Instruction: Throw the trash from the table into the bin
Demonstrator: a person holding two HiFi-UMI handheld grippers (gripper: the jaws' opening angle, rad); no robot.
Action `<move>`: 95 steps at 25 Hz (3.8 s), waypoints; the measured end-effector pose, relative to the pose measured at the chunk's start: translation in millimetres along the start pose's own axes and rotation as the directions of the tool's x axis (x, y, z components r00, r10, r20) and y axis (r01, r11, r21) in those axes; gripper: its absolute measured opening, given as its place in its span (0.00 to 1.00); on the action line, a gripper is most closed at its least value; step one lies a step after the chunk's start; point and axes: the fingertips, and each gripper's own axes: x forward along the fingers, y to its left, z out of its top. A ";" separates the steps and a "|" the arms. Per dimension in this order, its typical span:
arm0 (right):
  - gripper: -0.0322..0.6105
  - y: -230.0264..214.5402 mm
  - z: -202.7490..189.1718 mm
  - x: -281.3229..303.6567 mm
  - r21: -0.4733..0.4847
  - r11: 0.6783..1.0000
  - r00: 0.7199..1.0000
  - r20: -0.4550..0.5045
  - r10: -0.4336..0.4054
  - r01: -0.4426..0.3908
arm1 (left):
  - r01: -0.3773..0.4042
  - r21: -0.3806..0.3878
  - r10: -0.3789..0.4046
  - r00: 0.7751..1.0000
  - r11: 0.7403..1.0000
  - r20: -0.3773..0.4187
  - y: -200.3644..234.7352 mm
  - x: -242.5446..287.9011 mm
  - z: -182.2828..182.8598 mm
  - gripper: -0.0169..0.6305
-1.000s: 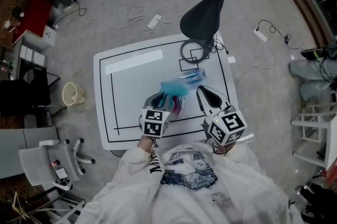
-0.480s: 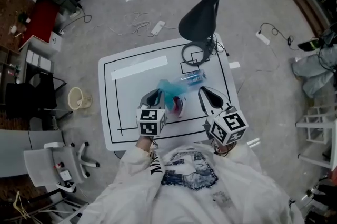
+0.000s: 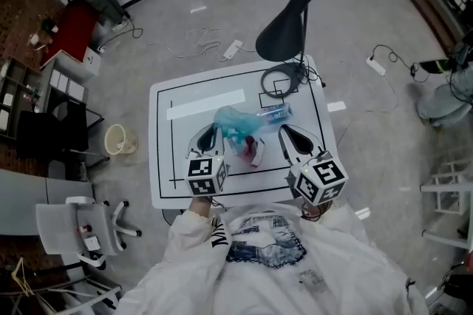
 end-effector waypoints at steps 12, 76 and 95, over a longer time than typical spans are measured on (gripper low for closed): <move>0.08 14.3 -0.3 -46.2 -0.016 0.998 0.998 0.010 0.067 -0.067 | -0.152 -0.036 0.156 0.974 0.988 0.166 2.4 -74.2 39.0 0.05; 0.08 548.2 -214.1 19.3 -0.060 0.770 0.742 -0.324 0.587 -0.635 | -0.584 -0.338 0.637 0.769 0.738 0.060 272.1 -539.2 -213.8 0.05; 0.08 608.2 -260.7 27.8 -0.105 0.722 0.676 -0.463 0.573 -0.684 | -0.627 -0.463 0.693 0.720 0.626 -0.038 311.2 -586.3 -300.9 0.05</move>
